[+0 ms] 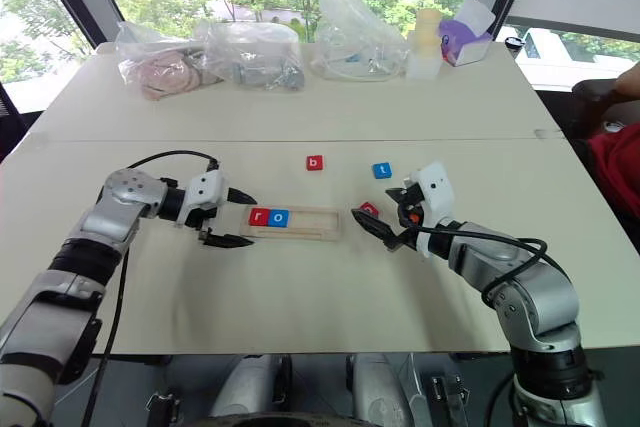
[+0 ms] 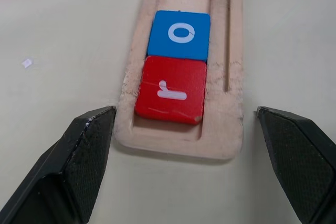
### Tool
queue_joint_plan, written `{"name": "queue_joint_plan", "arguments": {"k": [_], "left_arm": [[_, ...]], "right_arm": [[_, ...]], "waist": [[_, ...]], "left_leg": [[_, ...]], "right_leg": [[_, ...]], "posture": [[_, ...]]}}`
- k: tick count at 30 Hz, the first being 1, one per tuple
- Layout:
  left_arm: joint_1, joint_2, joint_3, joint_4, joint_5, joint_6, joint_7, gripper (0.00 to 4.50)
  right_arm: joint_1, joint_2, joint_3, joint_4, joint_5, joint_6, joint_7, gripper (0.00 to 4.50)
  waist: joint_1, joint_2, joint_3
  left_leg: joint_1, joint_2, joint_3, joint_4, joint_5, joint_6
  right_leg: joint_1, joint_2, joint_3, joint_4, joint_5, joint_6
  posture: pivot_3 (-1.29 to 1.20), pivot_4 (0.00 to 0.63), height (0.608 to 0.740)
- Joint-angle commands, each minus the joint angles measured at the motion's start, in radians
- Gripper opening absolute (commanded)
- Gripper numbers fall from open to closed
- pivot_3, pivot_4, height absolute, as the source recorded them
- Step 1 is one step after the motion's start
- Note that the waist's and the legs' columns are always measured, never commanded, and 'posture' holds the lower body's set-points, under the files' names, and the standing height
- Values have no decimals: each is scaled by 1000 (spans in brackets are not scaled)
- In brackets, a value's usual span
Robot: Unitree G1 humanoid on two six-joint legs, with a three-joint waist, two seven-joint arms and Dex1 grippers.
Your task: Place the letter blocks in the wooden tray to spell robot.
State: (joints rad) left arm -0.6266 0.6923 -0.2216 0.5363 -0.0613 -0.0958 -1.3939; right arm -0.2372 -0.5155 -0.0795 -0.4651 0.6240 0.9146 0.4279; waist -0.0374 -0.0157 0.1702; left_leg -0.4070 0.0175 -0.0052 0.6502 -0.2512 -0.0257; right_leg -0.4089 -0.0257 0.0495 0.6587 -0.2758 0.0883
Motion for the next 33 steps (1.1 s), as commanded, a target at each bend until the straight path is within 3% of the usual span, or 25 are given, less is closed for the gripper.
{"name": "queue_joint_plan", "arguments": {"k": [1,6,13,21,28,31,33], "left_arm": [[74,95,45,-113,-22,87,-18,4484],[186,229,157,-326,-111,281,-3,4484],[187,292,403,-517,-274,560,152,4484],[323,207,535,-779,-358,723,390,4484],[385,164,543,-851,-386,764,489,4484],[398,169,535,-858,-389,757,501,4500],[400,172,527,-859,-387,751,506,4500]], "right_arm": [[-116,70,82,63,-101,-3,-110,4500],[-329,240,177,320,-226,-40,-211,4500],[-548,443,211,675,-340,-142,-262,4500],[-645,558,177,951,-418,-202,-354,4500],[-717,660,151,1192,-476,-349,-410,4500],[-739,680,157,1266,-511,-401,-418,3676],[-743,688,159,1294,-529,-417,-423,2576]], "waist": [[-18,-1,0],[-31,-1,1],[-24,-3,2],[-28,-3,2],[-38,-3,1],[-38,-4,1],[-37,-4,1]], "left_leg": [[0,0,0,0,0,0],[0,2,1,0,0,0],[-4,0,1,0,0,0],[-4,-1,1,-2,0,0],[-1,1,0,-3,1,-1],[-1,1,0,-3,1,-1],[-1,1,0,-3,1,-2]], "right_leg": [[0,0,0,1,0,0],[-4,0,1,6,-1,-2],[-8,-1,0,6,-1,-2],[-8,-5,1,6,-1,-1],[-8,-2,1,7,0,-4],[-8,-2,1,7,1,-4],[-8,-3,1,7,1,-4]], "posture": [[0,150,735],[0,150,735],[0,150,735],[0,150,735],[0,150,735],[0,150,735],[0,150,735]]}}
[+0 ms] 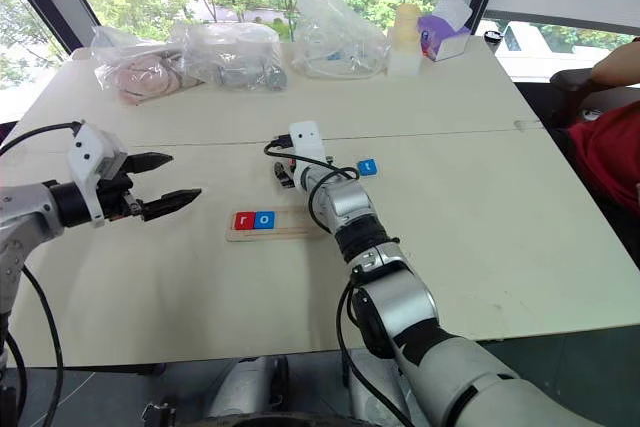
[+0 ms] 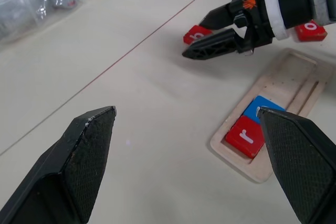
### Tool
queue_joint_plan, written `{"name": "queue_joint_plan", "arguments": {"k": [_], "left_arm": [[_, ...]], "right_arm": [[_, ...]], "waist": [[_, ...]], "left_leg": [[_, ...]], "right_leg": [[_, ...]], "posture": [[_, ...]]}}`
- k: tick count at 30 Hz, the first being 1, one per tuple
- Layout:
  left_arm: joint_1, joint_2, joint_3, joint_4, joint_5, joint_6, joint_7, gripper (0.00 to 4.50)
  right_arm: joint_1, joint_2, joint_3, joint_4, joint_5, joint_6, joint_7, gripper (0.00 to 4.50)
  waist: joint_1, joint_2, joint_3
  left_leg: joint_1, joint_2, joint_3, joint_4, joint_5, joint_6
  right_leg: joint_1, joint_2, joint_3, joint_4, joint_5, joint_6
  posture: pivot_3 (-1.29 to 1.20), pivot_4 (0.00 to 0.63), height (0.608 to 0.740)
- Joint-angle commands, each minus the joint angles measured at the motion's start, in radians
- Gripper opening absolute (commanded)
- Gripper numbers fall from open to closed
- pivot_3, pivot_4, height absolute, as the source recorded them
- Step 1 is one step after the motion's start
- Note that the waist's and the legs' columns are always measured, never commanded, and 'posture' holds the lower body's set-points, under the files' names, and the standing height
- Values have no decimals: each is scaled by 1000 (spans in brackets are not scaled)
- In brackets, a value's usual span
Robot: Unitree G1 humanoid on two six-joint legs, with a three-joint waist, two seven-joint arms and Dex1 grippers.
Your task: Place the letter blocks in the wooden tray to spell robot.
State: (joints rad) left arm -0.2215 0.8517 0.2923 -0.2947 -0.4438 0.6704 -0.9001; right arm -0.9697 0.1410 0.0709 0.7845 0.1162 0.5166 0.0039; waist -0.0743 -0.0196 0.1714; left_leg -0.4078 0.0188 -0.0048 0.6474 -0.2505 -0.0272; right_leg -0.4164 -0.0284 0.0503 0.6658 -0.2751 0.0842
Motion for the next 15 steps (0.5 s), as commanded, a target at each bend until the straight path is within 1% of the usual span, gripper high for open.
{"name": "queue_joint_plan", "arguments": {"k": [1,2,3,5,6,9,12,13,14,15], "left_arm": [[-6,13,9,-28,-4,-17,15,4500],[-8,12,5,-28,-5,-18,17,4500],[-10,11,0,-28,-6,-20,18,4500],[-18,6,-16,-32,-10,-19,20,4500],[-24,3,-27,-37,-15,-15,18,4500],[-39,-3,-66,-66,-35,2,8,4500],[-65,-17,-119,-94,-61,19,-7,4500],[-71,-20,-130,-98,-67,22,-9,4500],[-91,-33,-162,-107,-70,24,-11,4500],[-103,-42,-183,-112,-72,24,-13,4500]], "right_arm": [[-10,32,8,52,-28,-23,-1,2117],[-10,32,9,55,-36,-28,-2,1529],[-8,30,10,53,-44,-35,-3,1170],[2,15,10,16,-58,-53,1,1181],[14,-3,10,-38,-62,-60,9,1181],[96,-79,14,-316,-71,18,44,1181],[256,-175,20,-703,-56,221,90,1181],[292,-194,22,-787,-51,274,96,1181],[362,-224,4,-932,-42,381,93,1181],[407,-242,-8,-1033,-35,460,88,1181]], "waist": [[0,0,0],[-1,0,0],[-1,0,0],[-1,0,0],[1,0,0],[10,1,0],[28,0,0],[31,0,0],[33,0,0],[35,0,0]], "left_leg": [[0,0,0,0,0,0],[0,0,0,0,0,0],[0,0,0,0,0,0],[0,0,0,0,0,0],[0,0,0,0,0,0],[-2,-1,0,0,0,0],[-5,-3,-1,0,0,0],[-6,-3,-1,0,0,0],[-7,-3,-1,0,0,0],[-8,-3,-1,0,0,0]], "right_leg": [[0,0,0,0,0,0],[0,0,0,0,0,0],[0,0,0,0,0,0],[0,0,0,0,0,0],[0,0,0,0,0,0],[-1,-2,0,-1,0,0],[-3,-4,0,-1,0,0],[-4,-5,0,-2,0,0],[-4,-5,0,-3,0,0],[-5,-5,0,-3,0,0]], "posture": [[0,150,735],[0,150,735],[0,150,735],[0,150,735],[0,150,735],[0,150,735],[0,150,735],[0,150,735],[0,150,735],[0,150,735]]}}
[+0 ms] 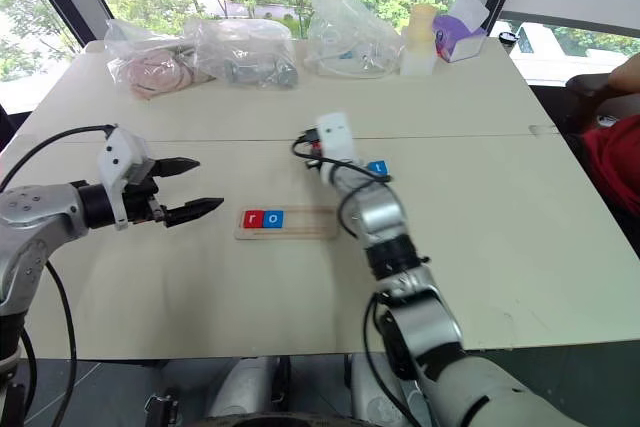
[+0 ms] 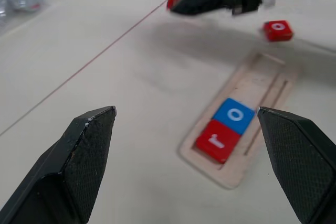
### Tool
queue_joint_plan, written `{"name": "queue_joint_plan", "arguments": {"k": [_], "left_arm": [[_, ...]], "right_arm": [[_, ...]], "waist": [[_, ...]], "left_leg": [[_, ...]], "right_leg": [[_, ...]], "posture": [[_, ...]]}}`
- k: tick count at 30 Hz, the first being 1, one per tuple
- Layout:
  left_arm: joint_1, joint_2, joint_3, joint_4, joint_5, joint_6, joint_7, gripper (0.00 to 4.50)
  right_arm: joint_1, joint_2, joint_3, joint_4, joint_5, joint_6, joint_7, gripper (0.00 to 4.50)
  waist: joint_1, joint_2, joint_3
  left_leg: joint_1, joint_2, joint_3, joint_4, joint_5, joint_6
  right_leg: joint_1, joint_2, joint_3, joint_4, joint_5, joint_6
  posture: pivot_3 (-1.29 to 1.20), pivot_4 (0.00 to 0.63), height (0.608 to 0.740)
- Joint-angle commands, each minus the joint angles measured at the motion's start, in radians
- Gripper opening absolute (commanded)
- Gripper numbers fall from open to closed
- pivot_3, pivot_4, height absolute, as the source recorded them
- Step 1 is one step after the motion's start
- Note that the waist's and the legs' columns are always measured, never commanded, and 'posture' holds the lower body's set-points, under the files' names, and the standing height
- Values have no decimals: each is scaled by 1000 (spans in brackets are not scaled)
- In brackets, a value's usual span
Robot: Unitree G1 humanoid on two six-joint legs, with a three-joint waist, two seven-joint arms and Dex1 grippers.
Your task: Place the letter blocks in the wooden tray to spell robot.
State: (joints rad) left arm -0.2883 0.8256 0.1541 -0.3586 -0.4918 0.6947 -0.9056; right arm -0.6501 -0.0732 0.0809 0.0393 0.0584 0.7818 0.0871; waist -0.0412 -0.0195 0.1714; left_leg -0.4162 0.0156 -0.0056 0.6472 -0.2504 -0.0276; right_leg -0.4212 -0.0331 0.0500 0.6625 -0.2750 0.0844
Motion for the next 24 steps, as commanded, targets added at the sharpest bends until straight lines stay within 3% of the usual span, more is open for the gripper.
{"name": "queue_joint_plan", "arguments": {"k": [1,4,7,16,22,24], "left_arm": [[-59,-36,-78,-56,-30,3,-11,4500],[-96,-70,-127,-59,-39,10,-17,4500],[-125,-90,-177,-43,-30,2,-33,4500],[-161,-84,-214,23,-2,-34,-76,4500],[-154,-71,-202,25,3,-35,-86,4500],[-147,-59,-196,28,6,-40,-93,4500]], "right_arm": [[148,-42,-52,-419,28,304,-5,1181],[218,-23,-124,-614,30,499,-36,1181],[272,74,-234,-715,17,647,-82,1181],[369,215,-324,-680,8,707,-120,1181],[369,189,-325,-660,2,697,-122,4234],[360,133,-301,-686,4,693,-106,4468]], "waist": [[1,0,0],[-5,0,0],[-10,0,0],[-4,0,0],[-3,0,0],[-2,-1,-1]], "left_leg": [[-1,0,0,0,0,0],[-2,1,-1,1,0,0],[1,1,1,1,0,0],[5,1,1,0,0,0],[6,2,1,1,0,0],[6,2,0,1,0,0]], "right_leg": [[-1,1,0,0,0,0],[-2,4,0,1,0,0],[-3,7,2,3,0,0],[0,12,3,2,0,-1],[2,11,3,2,0,-1],[3,10,2,2,-1,-1]], "posture": [[0,150,735],[0,150,735],[0,150,735],[0,150,735],[0,150,735],[0,150,735]]}}
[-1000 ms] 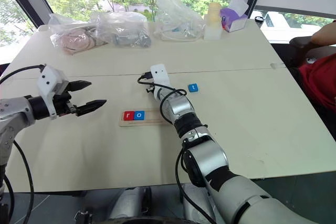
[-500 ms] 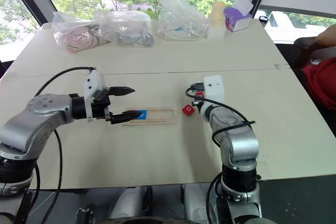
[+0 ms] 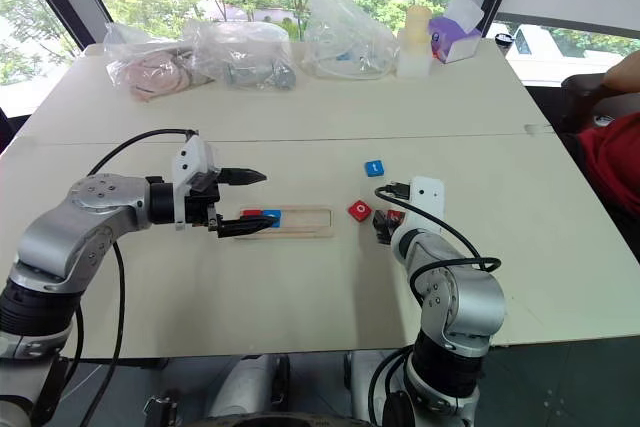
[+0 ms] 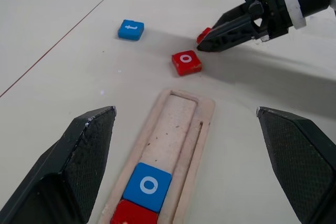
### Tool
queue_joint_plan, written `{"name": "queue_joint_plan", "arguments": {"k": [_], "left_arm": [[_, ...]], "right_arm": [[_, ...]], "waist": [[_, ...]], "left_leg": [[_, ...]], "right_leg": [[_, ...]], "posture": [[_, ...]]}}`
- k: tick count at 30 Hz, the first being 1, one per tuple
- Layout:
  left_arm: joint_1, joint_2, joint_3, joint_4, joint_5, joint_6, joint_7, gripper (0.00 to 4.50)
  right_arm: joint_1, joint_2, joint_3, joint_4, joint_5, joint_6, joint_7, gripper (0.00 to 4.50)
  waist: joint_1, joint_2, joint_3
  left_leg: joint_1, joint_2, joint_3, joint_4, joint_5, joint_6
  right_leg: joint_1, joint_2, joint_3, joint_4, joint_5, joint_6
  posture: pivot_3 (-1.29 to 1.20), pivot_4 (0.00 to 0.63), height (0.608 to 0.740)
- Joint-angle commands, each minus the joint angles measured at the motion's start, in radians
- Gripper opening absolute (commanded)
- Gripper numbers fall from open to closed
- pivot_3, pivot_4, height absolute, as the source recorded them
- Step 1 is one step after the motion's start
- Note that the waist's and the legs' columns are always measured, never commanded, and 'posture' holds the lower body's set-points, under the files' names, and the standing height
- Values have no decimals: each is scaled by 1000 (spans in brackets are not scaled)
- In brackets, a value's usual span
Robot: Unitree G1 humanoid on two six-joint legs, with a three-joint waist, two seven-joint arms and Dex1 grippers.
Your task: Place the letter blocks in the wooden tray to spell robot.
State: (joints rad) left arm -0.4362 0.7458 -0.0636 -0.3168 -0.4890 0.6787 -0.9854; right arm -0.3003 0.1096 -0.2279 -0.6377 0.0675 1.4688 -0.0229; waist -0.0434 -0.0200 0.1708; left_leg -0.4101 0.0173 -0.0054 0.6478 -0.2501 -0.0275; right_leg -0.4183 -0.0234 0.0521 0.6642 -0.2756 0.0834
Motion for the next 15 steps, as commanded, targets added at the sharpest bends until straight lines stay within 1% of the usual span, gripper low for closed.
{"name": "queue_joint_plan", "arguments": {"k": [1,2,3,4,5,7,8,9,10,11,12,13,15], "left_arm": [[3,26,25,-14,2,-26,-17,4500],[6,35,27,-13,-1,-28,-27,4500],[8,45,27,-14,-1,-32,-38,4500],[22,72,20,-24,-4,-40,-74,4500],[33,92,15,-31,-6,-46,-100,4500],[49,124,14,-43,-26,-49,-151,4500],[48,132,16,-48,-37,-48,-169,4500],[47,136,17,-52,-43,-48,-182,4500],[44,138,18,-53,-45,-48,-187,4500],[35,139,18,-52,-46,-48,-190,4500],[29,139,18,-51,-45,-48,-192,4500],[24,139,17,-50,-44,-48,-193,4500],[21,139,18,-51,-43,-48,-194,4500]], "right_arm": [[3,-102,36,-22,1,-11,26,4468],[-11,-200,85,-31,-6,-46,54,4468],[-31,-321,142,-35,-21,-122,98,4468],[-98,-412,129,-16,28,-138,187,4468],[-144,-468,111,2,70,-146,248,4468],[-153,-650,121,68,174,-243,490,4468],[-114,-746,143,106,205,-318,611,4468],[-86,-811,157,136,227,-374,693,4468],[-61,-859,171,162,237,-415,745,4468],[-12,-900,171,210,245,-542,845,4468],[22,-925,171,245,251,-639,913,4468],[41,-935,164,300,261,-720,967,4468],[49,-937,161,401,261,-847,1028,4468]], "waist": [[1,0,0],[1,1,0],[1,2,2],[-1,3,3],[-5,3,3],[-11,3,4],[-9,2,3],[-2,0,3],[2,-2,2],[6,-2,2],[10,-2,2],[11,-1,3],[7,0,5]], "left_leg": [[0,0,0,0,0,0],[0,-1,0,0,0,0],[0,-2,1,0,0,0],[-1,-3,3,1,0,0],[-2,-4,4,1,0,0],[-2,-3,7,0,0,0],[-1,-3,6,0,0,0],[0,-2,4,-1,-1,1],[2,-2,1,-2,-2,3],[2,-1,-1,-3,-2,4],[2,-1,-2,-3,-3,4],[1,-1,-2,-3,-3,5],[1,-1,0,-2,-4,6]], "right_leg": [[0,-1,0,0,0,0],[0,-3,0,0,-1,1],[0,-4,0,-1,-1,1],[0,-5,0,-2,-2,1],[0,-6,1,-4,-3,0],[0,-6,4,-5,-2,1],[0,-5,3,-6,-2,3],[3,-3,0,-7,-2,4],[8,-2,-3,-10,-3,4],[10,-1,-5,-11,-4,3],[10,-1,-6,-11,-4,2],[10,-1,-6,-11,-4,3],[9,-3,-5,-11,-4,4]], "posture": [[0,150,735],[0,150,735],[0,150,735],[0,150,735],[0,150,735],[0,150,735],[0,150,735],[0,150,735],[0,150,735],[0,150,735],[0,150,735],[0,150,735],[0,150,735]]}}
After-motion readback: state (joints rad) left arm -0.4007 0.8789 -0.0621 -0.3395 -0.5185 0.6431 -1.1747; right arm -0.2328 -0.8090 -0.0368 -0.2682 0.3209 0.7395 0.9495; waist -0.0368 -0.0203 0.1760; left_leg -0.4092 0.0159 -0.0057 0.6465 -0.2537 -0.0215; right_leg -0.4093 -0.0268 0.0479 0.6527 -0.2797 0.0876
